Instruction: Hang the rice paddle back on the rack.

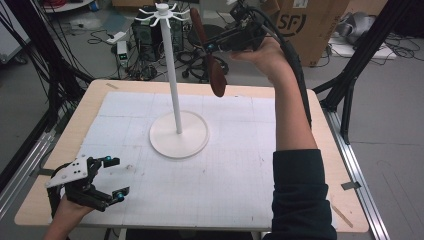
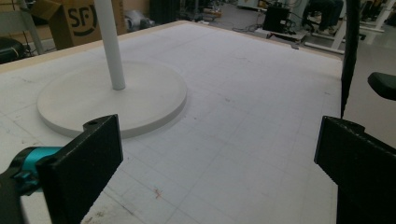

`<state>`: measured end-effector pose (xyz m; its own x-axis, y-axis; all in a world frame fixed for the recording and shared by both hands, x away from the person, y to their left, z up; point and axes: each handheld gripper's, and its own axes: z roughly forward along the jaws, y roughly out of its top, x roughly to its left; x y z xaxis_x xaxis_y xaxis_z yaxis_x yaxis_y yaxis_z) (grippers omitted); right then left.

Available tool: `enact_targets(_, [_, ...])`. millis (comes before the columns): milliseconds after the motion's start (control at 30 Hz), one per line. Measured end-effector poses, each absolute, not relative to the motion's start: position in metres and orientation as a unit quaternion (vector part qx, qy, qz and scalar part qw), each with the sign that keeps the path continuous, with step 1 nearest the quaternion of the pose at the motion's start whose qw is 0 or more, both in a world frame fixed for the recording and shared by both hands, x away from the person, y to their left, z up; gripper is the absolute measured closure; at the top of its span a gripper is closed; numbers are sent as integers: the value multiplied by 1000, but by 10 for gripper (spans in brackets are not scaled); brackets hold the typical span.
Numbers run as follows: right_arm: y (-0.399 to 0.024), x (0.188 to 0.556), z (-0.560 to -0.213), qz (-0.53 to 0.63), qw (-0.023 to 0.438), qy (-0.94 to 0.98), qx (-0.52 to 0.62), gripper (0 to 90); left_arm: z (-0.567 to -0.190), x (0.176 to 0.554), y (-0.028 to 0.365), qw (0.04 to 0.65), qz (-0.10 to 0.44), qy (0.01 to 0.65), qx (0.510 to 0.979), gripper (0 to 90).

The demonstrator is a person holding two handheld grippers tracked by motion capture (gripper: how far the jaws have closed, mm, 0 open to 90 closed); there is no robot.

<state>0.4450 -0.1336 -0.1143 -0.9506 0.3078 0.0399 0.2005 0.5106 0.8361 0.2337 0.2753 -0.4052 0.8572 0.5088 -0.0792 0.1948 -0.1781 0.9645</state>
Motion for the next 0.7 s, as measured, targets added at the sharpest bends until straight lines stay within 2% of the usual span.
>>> enact_targets(700, [-125,451,-118,462,55,872,152,782,-405,234,276,597,133,234,756,17])
